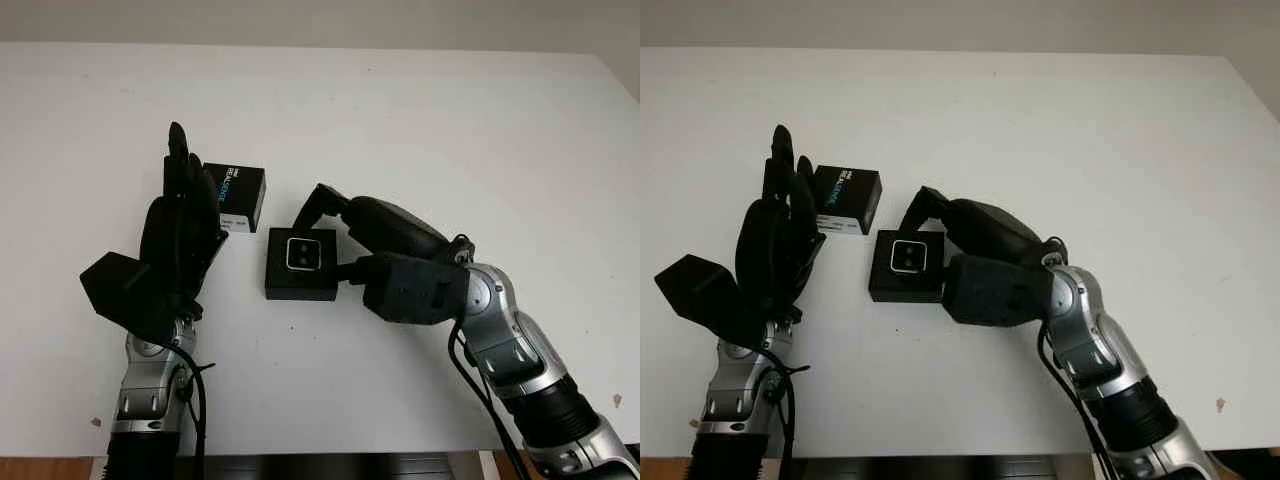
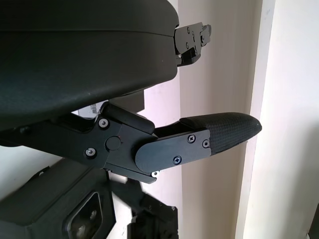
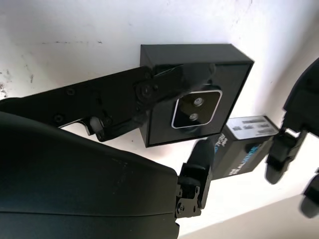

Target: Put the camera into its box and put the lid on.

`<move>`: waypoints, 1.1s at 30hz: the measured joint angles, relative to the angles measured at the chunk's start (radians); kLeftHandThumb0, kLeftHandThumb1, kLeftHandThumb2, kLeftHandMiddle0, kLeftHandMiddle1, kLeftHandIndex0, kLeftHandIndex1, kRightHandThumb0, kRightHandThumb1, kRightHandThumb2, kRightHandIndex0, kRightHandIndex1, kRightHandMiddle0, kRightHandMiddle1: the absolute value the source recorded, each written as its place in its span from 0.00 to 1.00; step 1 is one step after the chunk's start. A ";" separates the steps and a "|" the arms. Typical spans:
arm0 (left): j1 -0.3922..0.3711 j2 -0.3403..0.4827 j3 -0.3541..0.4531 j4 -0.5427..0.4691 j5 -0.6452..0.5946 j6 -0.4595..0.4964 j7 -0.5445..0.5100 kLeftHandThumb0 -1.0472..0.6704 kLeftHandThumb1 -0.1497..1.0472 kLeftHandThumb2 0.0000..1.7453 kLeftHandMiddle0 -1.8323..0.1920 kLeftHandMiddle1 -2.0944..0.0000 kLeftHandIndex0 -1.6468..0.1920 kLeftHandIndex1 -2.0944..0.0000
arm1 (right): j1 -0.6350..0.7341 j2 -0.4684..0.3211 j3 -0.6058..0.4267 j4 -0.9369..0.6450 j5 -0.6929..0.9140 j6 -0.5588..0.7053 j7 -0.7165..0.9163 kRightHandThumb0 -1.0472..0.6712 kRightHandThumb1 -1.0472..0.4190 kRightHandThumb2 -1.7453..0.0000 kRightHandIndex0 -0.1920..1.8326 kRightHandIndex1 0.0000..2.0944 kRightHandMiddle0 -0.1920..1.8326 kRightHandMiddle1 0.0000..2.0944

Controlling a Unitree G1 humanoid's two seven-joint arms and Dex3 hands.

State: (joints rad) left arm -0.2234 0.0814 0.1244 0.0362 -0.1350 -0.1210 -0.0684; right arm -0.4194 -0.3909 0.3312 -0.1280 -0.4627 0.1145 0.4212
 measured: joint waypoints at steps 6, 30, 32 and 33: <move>0.002 0.000 0.000 0.000 -0.001 0.000 -0.002 0.15 1.00 0.37 1.00 1.00 1.00 1.00 | 0.014 -0.003 0.000 -0.016 -0.008 -0.017 0.010 0.25 0.04 0.97 0.07 0.03 0.07 0.29; 0.045 0.043 0.066 -0.073 -0.012 -0.047 -0.015 0.20 1.00 0.22 0.95 0.97 0.94 0.97 | 0.011 0.041 -0.217 0.072 0.280 -0.098 -0.066 0.24 0.00 0.88 0.16 0.05 0.17 0.13; 0.045 0.072 0.091 -0.099 -0.020 -0.051 -0.023 0.24 1.00 0.16 0.91 0.96 0.90 0.95 | -0.010 0.042 -0.251 0.090 0.314 -0.079 -0.069 0.25 0.00 0.89 0.17 0.05 0.18 0.13; 0.043 0.094 0.102 -0.109 -0.017 -0.051 -0.027 0.25 1.00 0.14 0.90 0.95 0.89 0.95 | -0.020 0.042 -0.267 0.100 0.329 -0.076 -0.071 0.26 0.00 0.90 0.17 0.05 0.18 0.13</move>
State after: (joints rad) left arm -0.1803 0.1757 0.2265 -0.0733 -0.1517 -0.1718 -0.0952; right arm -0.4391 -0.3491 0.0647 -0.0285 -0.1333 0.0382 0.3505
